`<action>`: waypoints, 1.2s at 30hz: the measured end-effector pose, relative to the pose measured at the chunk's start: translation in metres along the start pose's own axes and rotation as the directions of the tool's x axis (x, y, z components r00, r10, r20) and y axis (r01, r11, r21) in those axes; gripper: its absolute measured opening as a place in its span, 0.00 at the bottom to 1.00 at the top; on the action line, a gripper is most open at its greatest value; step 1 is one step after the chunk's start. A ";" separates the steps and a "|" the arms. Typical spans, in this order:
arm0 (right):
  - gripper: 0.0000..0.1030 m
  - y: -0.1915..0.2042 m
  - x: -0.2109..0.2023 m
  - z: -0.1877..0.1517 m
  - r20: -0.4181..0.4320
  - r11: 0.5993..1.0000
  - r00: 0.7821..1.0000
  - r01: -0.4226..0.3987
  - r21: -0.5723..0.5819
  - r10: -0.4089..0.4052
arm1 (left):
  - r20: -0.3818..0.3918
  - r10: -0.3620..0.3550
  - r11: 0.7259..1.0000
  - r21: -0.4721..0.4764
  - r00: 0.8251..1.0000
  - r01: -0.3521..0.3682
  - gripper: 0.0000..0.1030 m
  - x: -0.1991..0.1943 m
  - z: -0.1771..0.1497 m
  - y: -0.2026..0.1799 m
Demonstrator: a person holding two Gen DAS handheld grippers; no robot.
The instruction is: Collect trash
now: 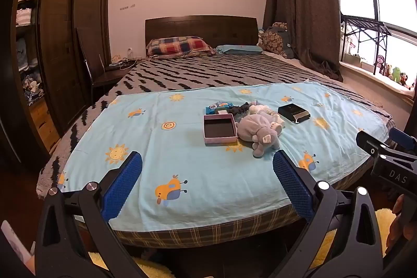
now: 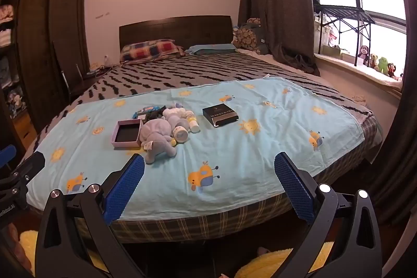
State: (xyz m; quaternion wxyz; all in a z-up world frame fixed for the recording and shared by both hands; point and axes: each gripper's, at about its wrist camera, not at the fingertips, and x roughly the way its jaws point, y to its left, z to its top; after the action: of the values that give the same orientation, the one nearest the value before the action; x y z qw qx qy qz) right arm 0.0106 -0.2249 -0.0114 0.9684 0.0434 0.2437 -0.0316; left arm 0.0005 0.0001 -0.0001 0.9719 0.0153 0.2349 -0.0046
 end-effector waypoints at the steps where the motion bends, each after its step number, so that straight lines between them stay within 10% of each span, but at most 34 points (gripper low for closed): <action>1: 0.97 0.000 0.000 0.000 0.001 1.000 1.000 0.000 -0.001 0.000 | 0.004 -0.001 1.000 -0.001 1.000 0.001 0.92 0.000 0.000 0.000; 36: 0.97 0.003 -0.003 0.002 0.032 1.000 0.999 -0.018 0.020 0.018 | 0.036 0.007 1.000 -0.029 0.999 -0.006 0.92 -0.003 0.001 0.005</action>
State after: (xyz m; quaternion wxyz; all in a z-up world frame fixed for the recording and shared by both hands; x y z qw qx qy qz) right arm 0.0091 -0.2221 -0.0076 0.9718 0.0551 0.2276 -0.0261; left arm -0.0015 0.0047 0.0026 0.9761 0.0021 0.2172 0.0018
